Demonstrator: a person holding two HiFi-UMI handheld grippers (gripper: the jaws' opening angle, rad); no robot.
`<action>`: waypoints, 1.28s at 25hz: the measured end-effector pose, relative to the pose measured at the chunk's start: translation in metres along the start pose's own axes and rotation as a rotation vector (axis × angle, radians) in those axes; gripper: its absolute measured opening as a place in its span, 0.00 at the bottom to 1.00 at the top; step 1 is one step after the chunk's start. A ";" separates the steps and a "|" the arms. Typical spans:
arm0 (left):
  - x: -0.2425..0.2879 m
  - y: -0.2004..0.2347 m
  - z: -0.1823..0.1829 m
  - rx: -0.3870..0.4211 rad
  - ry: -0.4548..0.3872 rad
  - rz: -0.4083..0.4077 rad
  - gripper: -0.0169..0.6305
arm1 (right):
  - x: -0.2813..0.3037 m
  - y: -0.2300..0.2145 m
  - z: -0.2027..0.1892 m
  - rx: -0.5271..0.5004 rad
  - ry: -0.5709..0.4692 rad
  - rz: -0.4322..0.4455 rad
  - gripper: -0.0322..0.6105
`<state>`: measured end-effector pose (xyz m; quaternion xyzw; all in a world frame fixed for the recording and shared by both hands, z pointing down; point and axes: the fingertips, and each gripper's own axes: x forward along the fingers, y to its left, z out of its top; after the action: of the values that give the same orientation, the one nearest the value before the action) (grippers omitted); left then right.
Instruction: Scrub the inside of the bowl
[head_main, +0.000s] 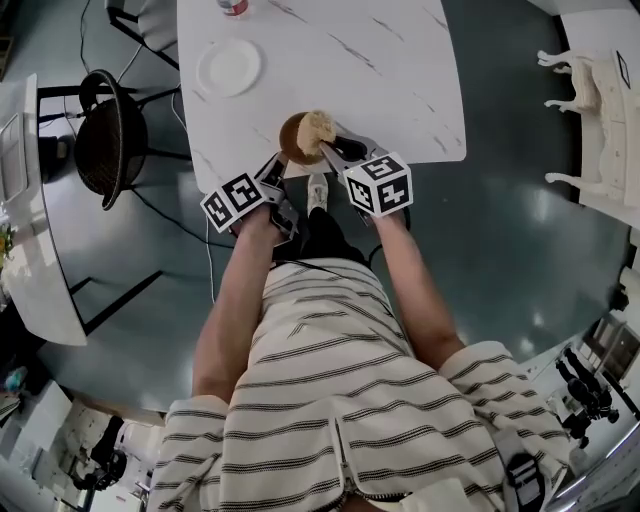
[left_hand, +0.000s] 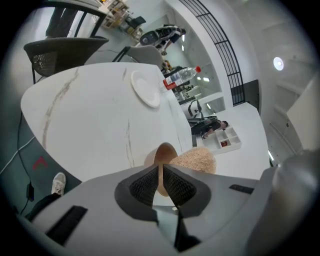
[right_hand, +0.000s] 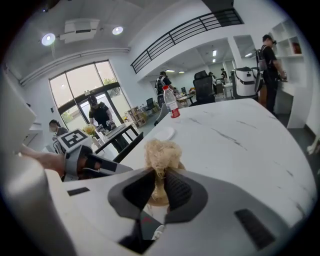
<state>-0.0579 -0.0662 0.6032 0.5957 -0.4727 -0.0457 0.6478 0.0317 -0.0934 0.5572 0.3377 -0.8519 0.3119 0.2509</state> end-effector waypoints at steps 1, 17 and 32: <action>0.000 -0.001 0.001 0.005 -0.002 -0.001 0.04 | -0.001 0.000 0.002 0.003 -0.006 -0.002 0.15; -0.061 -0.098 0.059 0.272 -0.161 -0.120 0.04 | -0.056 0.030 0.093 -0.014 -0.237 -0.045 0.15; -0.154 -0.232 0.099 0.682 -0.460 -0.190 0.03 | -0.142 0.083 0.190 -0.127 -0.522 -0.127 0.15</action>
<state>-0.0918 -0.1085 0.3129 0.7912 -0.5361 -0.0780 0.2838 0.0218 -0.1191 0.3079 0.4431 -0.8826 0.1438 0.0625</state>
